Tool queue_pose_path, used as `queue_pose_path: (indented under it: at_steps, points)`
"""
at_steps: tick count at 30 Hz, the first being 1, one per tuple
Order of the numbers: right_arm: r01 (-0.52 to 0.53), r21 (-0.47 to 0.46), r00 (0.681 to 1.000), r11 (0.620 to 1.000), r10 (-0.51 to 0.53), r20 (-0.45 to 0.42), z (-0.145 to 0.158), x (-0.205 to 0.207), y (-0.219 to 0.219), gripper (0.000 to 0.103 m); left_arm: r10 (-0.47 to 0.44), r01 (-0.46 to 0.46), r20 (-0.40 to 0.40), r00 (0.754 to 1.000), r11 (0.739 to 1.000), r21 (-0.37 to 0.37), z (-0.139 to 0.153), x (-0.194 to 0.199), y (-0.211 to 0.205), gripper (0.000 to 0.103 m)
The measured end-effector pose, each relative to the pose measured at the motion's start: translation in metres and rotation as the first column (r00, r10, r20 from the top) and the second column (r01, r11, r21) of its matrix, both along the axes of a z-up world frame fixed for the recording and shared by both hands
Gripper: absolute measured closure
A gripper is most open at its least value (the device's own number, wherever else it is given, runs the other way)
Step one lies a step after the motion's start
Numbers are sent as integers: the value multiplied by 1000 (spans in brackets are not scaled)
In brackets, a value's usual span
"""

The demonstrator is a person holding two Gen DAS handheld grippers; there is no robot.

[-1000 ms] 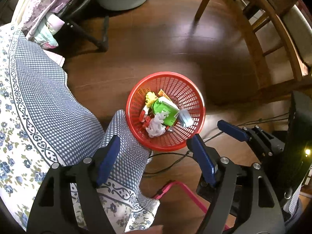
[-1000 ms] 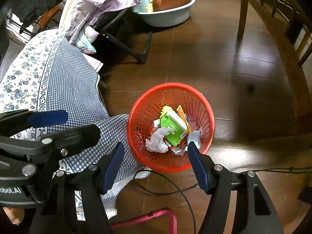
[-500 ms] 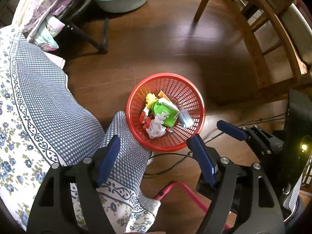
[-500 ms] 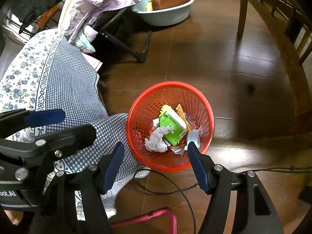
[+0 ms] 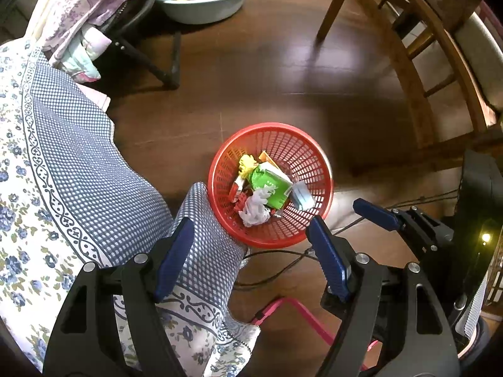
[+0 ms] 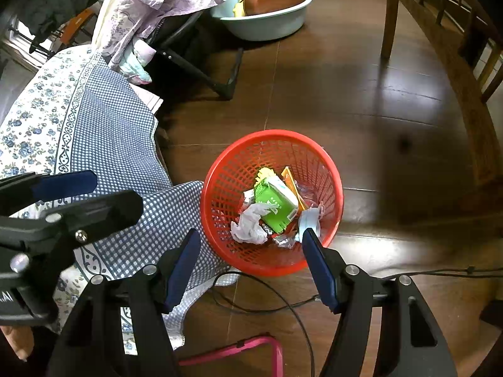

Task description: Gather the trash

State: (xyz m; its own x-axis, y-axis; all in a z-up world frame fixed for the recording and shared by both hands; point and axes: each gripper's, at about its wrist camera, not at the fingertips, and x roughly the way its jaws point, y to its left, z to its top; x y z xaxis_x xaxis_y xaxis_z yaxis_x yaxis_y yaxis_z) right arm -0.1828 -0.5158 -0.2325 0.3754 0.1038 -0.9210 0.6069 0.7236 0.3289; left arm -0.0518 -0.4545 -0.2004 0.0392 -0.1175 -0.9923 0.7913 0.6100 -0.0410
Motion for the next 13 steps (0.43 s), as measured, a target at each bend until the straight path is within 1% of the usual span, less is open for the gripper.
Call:
queue_pose_path:
  at_steps: [7,13]
  points:
    - [7,-2,1000,1000,-7,0,0,0,-1,37,-17,17,1,1000,1000,6,-1,-2,-2,29]
    - [14,-6,1000,1000,-14,-4,0,-1,-2,33,-18,18,4,1000,1000,5,0,-3,-2,29]
